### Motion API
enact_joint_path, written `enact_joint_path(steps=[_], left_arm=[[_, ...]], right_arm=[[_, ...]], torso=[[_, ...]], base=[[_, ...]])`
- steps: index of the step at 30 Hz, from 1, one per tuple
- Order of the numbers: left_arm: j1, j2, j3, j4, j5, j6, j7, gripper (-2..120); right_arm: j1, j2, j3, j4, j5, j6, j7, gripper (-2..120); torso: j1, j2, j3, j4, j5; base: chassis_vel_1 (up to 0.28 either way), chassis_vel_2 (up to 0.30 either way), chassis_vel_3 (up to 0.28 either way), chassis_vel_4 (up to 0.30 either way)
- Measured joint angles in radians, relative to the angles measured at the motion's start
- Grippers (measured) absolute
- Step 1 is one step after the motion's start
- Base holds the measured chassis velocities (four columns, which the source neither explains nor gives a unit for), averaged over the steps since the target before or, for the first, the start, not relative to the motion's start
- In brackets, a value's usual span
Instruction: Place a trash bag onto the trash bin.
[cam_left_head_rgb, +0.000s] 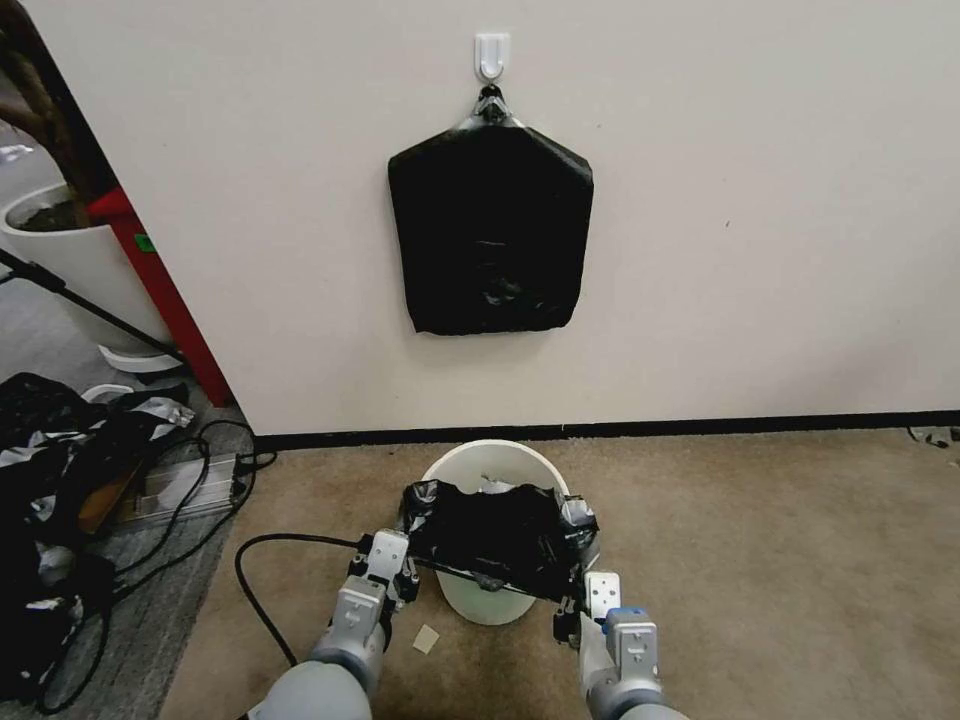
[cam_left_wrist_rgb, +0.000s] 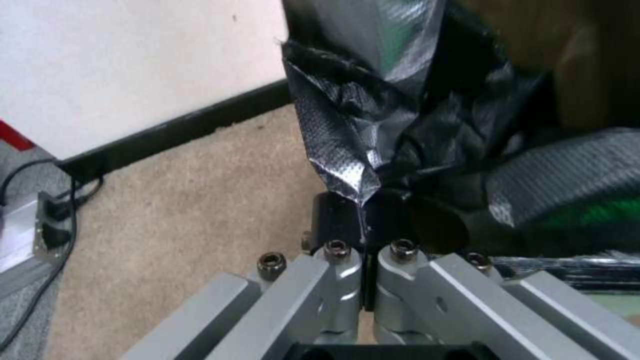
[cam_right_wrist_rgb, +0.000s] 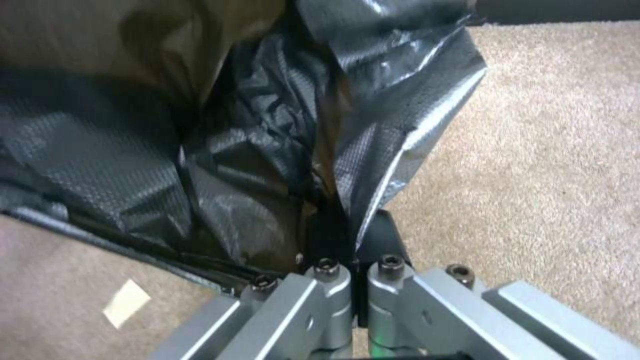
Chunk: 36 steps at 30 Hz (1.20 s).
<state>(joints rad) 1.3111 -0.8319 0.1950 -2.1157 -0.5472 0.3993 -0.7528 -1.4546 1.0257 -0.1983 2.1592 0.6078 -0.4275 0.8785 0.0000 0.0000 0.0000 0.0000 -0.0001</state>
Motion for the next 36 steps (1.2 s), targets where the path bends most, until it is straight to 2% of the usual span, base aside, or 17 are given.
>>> enact_joint_path(steps=[6,24,32,35,36], left_arm=[[-0.047,-0.024,0.035,0.08,0.006,-0.006,0.014,0],[-0.117,-0.077,0.1,0.221,0.005,-0.01,0.04,0],[-0.108,-0.084,0.092,0.211,-0.001,-0.002,0.043,0],[-0.095,-0.075,0.076,0.186,-0.012,0.018,0.045,1],[-0.086,-0.068,0.065,0.165,-0.018,0.032,0.049,8]], right_arm=[[0.004,0.021,-0.006,-0.054,-0.058,-0.004,-0.041,0],[0.05,0.04,0.009,-0.176,-0.09,-0.012,-0.121,0],[0.034,0.029,0.038,-0.183,-0.133,-0.021,-0.191,0],[0.019,0.021,0.05,-0.168,-0.156,-0.017,-0.206,8],[0.008,0.016,0.055,-0.151,-0.162,-0.01,-0.209,14]], torso=[[0.0,0.0,0.0,0.0,0.0],[0.0,0.0,0.0,0.0,0.0001],[0.0,0.0,0.0,-0.0001,0.0001],[0.0,0.0,0.0,0.0,0.0001],[0.0,0.0,0.0,0.0,0.0001]], base=[[0.0,0.0,0.0,0.0],[0.0,0.0,0.0,0.0],[0.0,0.0,0.0,0.0],[0.0,0.0,0.0,0.0],[0.0,0.0,0.0,0.0]])
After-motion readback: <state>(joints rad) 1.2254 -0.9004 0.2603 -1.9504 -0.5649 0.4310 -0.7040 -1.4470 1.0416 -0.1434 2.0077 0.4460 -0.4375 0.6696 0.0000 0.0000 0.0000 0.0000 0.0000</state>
